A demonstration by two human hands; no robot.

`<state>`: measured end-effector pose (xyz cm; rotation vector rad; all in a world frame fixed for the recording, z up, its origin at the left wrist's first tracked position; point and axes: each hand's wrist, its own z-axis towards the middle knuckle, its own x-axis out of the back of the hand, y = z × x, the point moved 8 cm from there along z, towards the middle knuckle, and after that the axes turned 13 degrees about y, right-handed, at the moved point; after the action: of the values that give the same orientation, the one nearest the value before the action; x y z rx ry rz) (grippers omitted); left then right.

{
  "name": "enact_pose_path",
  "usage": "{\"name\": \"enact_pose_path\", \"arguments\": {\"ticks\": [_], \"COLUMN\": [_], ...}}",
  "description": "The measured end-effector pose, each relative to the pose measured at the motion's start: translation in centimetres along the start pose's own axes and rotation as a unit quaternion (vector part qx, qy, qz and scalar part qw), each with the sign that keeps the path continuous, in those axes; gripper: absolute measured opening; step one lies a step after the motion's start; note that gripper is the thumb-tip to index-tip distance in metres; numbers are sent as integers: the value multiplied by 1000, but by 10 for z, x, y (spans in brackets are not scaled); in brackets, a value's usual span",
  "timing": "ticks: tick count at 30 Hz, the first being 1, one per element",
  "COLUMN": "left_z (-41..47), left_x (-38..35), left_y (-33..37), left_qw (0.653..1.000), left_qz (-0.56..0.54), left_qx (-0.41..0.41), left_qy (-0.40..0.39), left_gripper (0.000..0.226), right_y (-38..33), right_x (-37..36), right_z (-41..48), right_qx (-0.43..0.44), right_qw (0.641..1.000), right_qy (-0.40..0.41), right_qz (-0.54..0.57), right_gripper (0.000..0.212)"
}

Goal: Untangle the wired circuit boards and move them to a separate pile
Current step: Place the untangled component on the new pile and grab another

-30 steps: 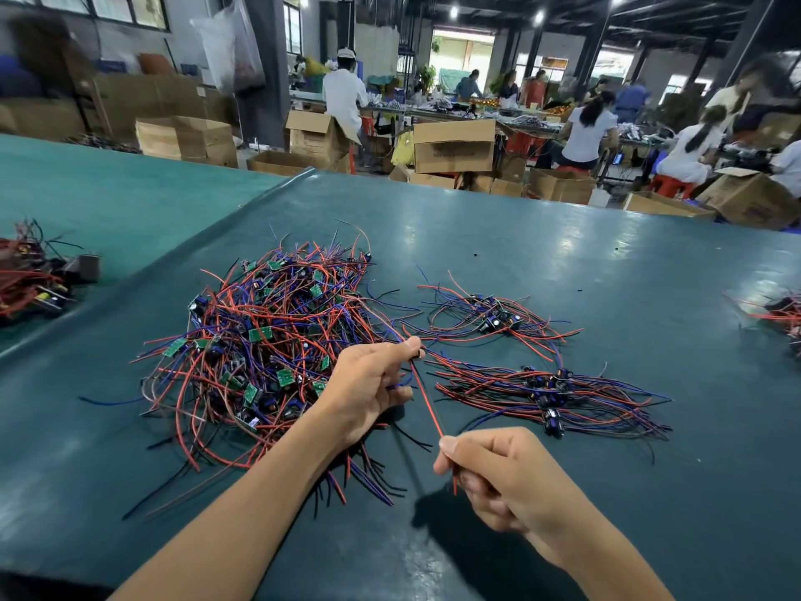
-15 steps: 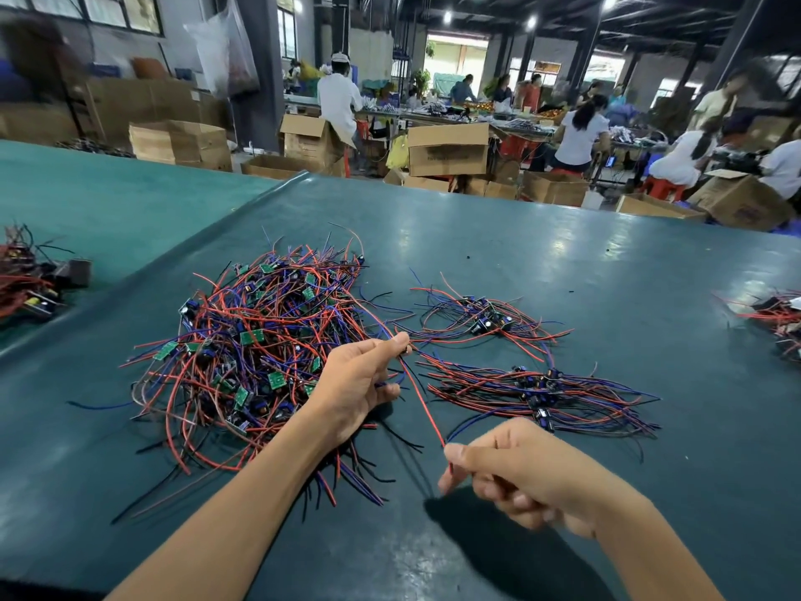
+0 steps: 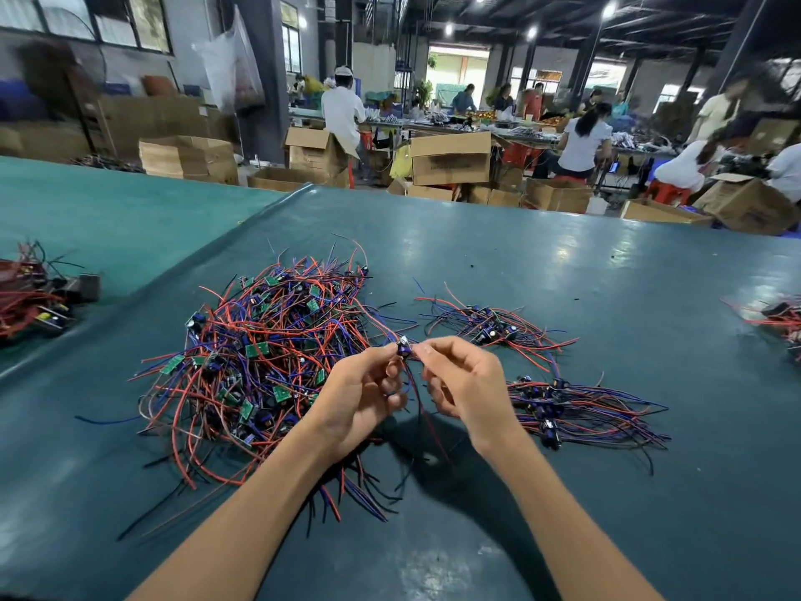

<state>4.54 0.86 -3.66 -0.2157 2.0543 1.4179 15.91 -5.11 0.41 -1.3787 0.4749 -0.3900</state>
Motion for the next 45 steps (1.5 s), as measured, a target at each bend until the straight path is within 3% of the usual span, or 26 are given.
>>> {"name": "enact_pose_path", "arguments": {"ticks": [4, 9, 18, 28, 34, 39, 45], "left_z": [0, -3, -9, -11, -15, -16, -17], "left_x": [1, -5, -8, -10, -14, -14, -15], "left_y": [-1, -8, -4, -2, 2, 3, 4], "left_qw": [1000, 998, 993, 995, 994, 994, 995], "left_qz": [12, 50, 68, 44, 42, 44, 31], "left_qx": [4, 12, -7, -1, -7, -8, -17], "left_qy": [-1, -41, -98, -92, -97, -98, -97], "left_gripper": [21, 28, 35, 34, 11, 12, 11], "right_y": [10, 13, 29, 30, 25, 24, 26], "right_x": [3, 14, 6, 1, -3, -5, -11], "right_z": [-8, -9, -14, -18, -20, -22, -26], "right_qx": [60, 74, -75, -105, -96, -91, -159], "right_qw": [998, 995, 992, 987, 987, 990, 974], "right_qy": [26, 62, 34, 8, -21, -34, -88], "right_qz": [19, -8, 96, 118, 129, 106, 134], "right_gripper": [9, 6, 3, 6, 22, 25, 19]}}
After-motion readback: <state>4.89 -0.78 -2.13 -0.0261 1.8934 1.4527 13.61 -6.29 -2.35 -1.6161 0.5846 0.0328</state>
